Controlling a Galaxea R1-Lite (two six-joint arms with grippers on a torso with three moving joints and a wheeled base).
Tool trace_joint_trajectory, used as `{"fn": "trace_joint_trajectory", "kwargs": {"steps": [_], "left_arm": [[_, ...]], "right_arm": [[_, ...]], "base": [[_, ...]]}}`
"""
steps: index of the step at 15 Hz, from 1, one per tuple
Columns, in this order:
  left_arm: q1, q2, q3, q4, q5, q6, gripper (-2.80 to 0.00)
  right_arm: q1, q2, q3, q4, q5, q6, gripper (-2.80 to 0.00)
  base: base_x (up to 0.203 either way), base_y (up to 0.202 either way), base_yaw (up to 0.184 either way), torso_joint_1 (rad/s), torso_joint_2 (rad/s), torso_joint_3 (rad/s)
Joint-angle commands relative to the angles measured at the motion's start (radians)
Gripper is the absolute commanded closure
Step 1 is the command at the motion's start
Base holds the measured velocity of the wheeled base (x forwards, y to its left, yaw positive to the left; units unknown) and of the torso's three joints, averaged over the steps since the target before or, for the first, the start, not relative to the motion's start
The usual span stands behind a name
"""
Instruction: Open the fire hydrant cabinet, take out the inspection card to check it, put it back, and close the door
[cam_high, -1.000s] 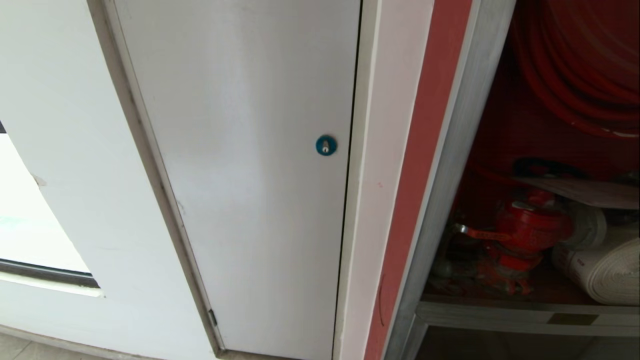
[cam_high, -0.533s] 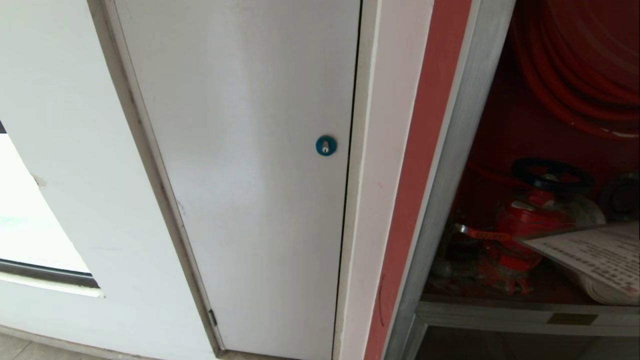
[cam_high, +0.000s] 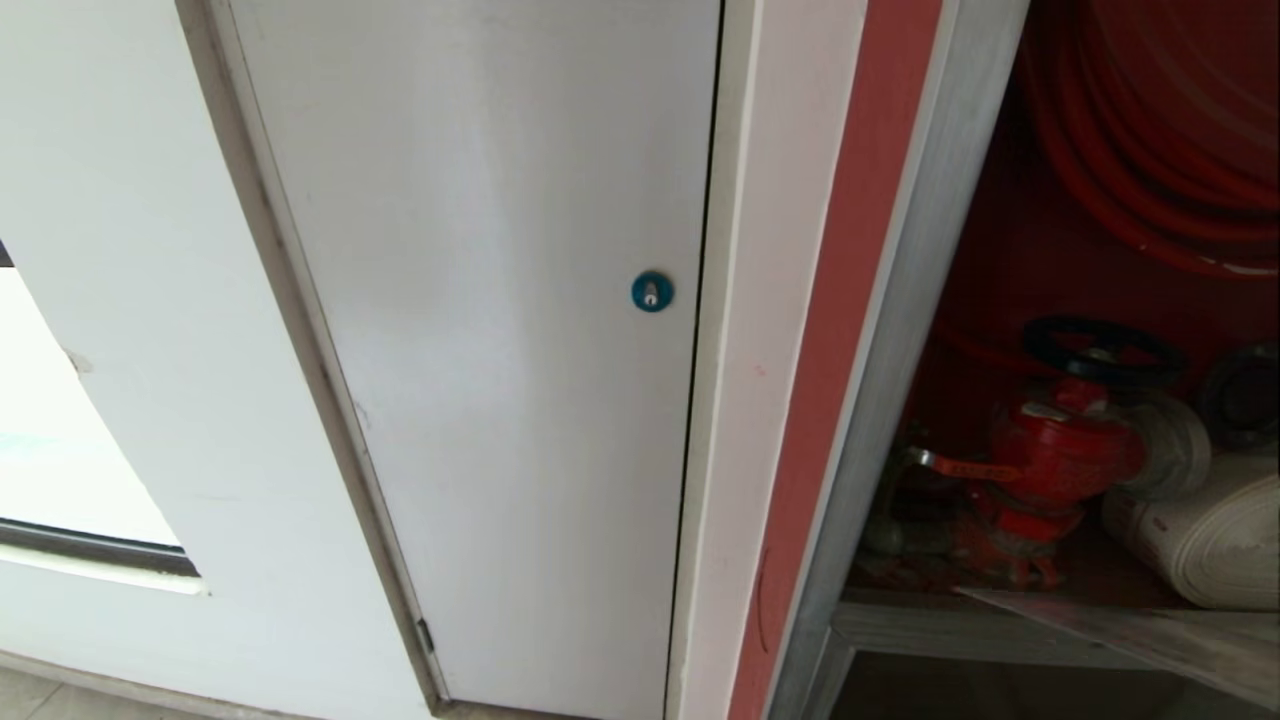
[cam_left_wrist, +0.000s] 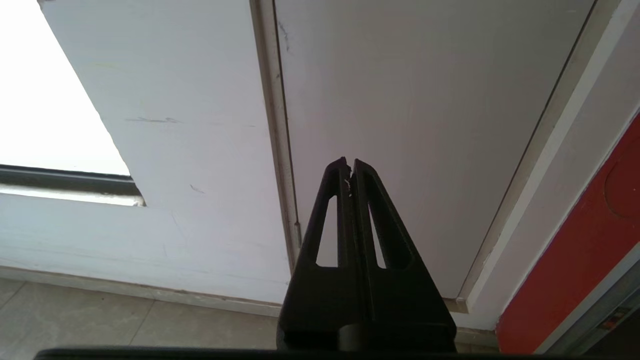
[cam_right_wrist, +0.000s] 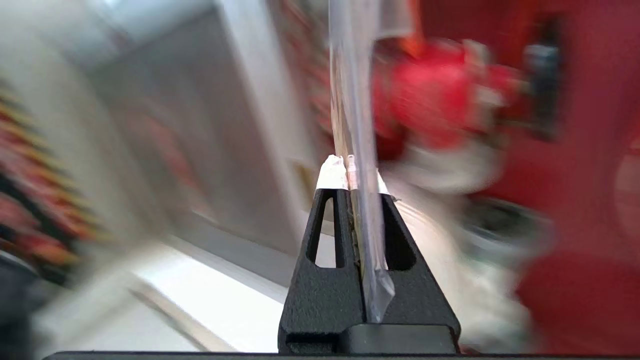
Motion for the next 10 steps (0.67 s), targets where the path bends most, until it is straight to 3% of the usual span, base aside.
{"fn": "trace_joint_trajectory", "kwargs": {"steps": [1, 4, 6, 8, 10], "left_arm": [[0.000, 0.000, 0.006, 0.000, 0.000, 0.000, 0.00], [0.000, 0.000, 0.006, 0.000, 0.001, 0.000, 0.00], [0.000, 0.000, 0.006, 0.000, 0.000, 0.000, 0.00], [0.000, 0.000, 0.006, 0.000, 0.000, 0.000, 0.00], [0.000, 0.001, 0.006, 0.000, 0.000, 0.000, 0.00]], "right_arm": [[0.004, 0.102, -0.004, 0.023, 0.063, 0.051, 0.00], [0.076, 0.263, -0.022, 0.099, 0.251, 0.170, 0.00], [0.172, 0.374, -0.081, 0.216, 0.332, 0.192, 0.00], [0.287, 0.473, -0.156, 0.287, 0.373, 0.220, 0.00], [0.350, 0.546, -0.219, 0.303, 0.389, 0.252, 0.00]], "base": [[0.000, 0.000, 0.000, 0.000, 0.00, 0.000], [0.000, 0.000, 0.000, 0.000, 0.00, 0.000], [0.000, 0.000, 0.000, 0.000, 0.00, 0.000], [0.000, 0.000, 0.000, 0.000, 0.00, 0.000], [0.000, 0.000, 0.000, 0.000, 0.00, 0.000]]}}
